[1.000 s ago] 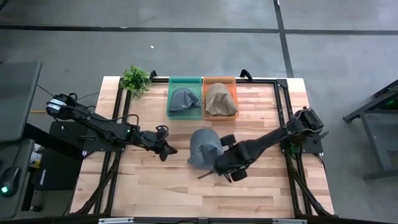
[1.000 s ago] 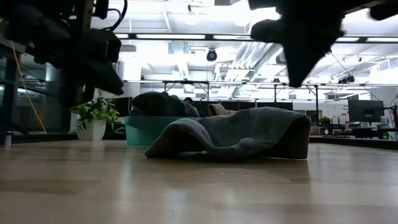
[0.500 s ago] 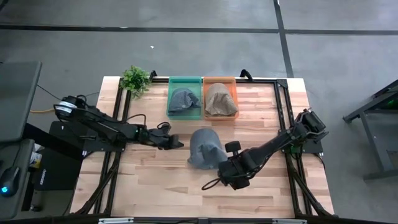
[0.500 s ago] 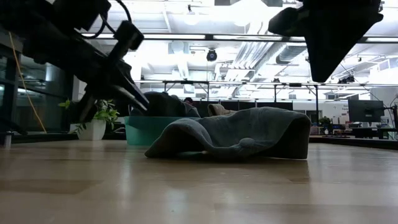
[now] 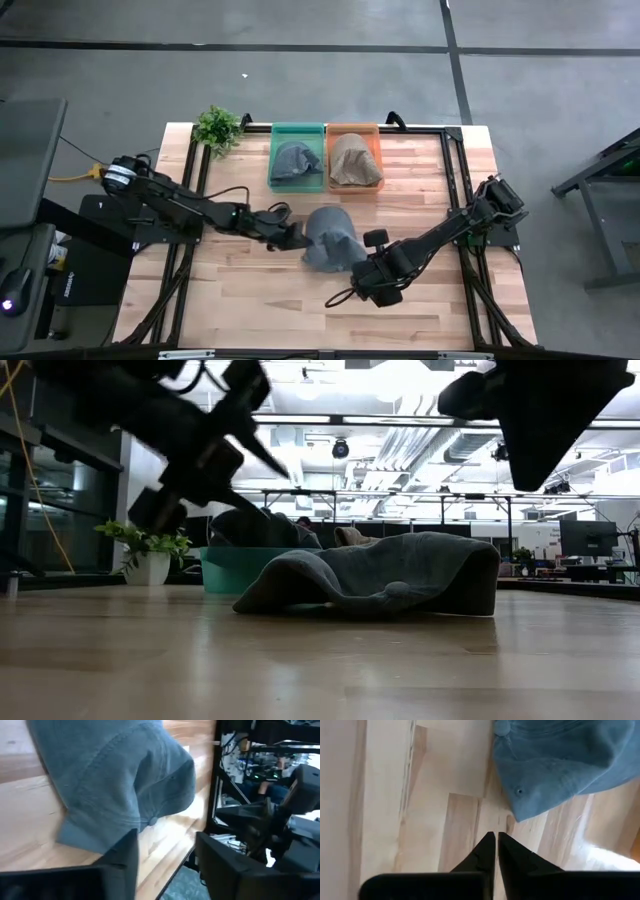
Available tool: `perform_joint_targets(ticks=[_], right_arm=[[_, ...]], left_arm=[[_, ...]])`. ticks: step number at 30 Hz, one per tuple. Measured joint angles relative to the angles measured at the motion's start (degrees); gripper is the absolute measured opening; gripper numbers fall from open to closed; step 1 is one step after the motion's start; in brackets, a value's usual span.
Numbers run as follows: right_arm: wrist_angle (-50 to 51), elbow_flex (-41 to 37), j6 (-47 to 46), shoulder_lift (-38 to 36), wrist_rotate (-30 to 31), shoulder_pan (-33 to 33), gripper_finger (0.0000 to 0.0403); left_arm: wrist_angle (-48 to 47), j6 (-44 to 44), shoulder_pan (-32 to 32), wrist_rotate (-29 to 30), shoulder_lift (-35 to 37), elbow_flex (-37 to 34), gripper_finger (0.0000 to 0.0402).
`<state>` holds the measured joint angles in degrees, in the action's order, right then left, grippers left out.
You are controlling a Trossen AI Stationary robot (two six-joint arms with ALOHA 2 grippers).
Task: Pick & Place hat
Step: Put the blue cap into the green bin
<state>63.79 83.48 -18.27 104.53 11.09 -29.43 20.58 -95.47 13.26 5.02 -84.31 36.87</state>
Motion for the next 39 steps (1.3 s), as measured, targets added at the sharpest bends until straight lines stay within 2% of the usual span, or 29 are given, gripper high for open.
perform_joint_targets(ticks=[4,8,11,13,18,22,28,39], right_arm=[[1.23,0.00,-1.21,0.00,-1.36,-0.47,0.0054],[5.02,0.00,-2.58,0.00,-1.48,-2.35,0.0102],[6.89,0.00,-5.07,0.00,0.53,-4.26,0.0131],[8.87,0.01,-10.95,0.00,5.55,-5.81,0.0146],[16.92,0.02,-24.04,0.00,13.13,-10.36,0.0179],[17.62,0.02,-30.65,-0.28,15.46,-13.25,0.0199],[18.05,0.04,-38.75,-0.31,15.66,-16.22,0.0215],[18.03,0.04,-48.65,-0.31,15.79,-21.13,0.0217]], left_arm=[[-10.12,-1.06,0.00,-0.65,-3.11,6.43,0.0220],[-20.75,-3.26,-0.01,-3.22,-6.07,13.19,0.0254],[-26.89,-3.95,-0.09,-3.21,-8.01,17.64,0.0259],[-29.77,-4.60,-0.12,-3.14,-9.23,21.03,0.0259],[-40.64,-5.69,-0.77,-2.72,-14.14,28.26,0.0259],[-46.83,-5.93,-1.49,-2.86,-17.85,32.89,0.0260],[-49.61,-6.87,-2.49,-4.38,-22.37,36.69,0.0260],[-49.04,-10.23,-3.22,-6.06,-26.46,36.75,0.0259]])
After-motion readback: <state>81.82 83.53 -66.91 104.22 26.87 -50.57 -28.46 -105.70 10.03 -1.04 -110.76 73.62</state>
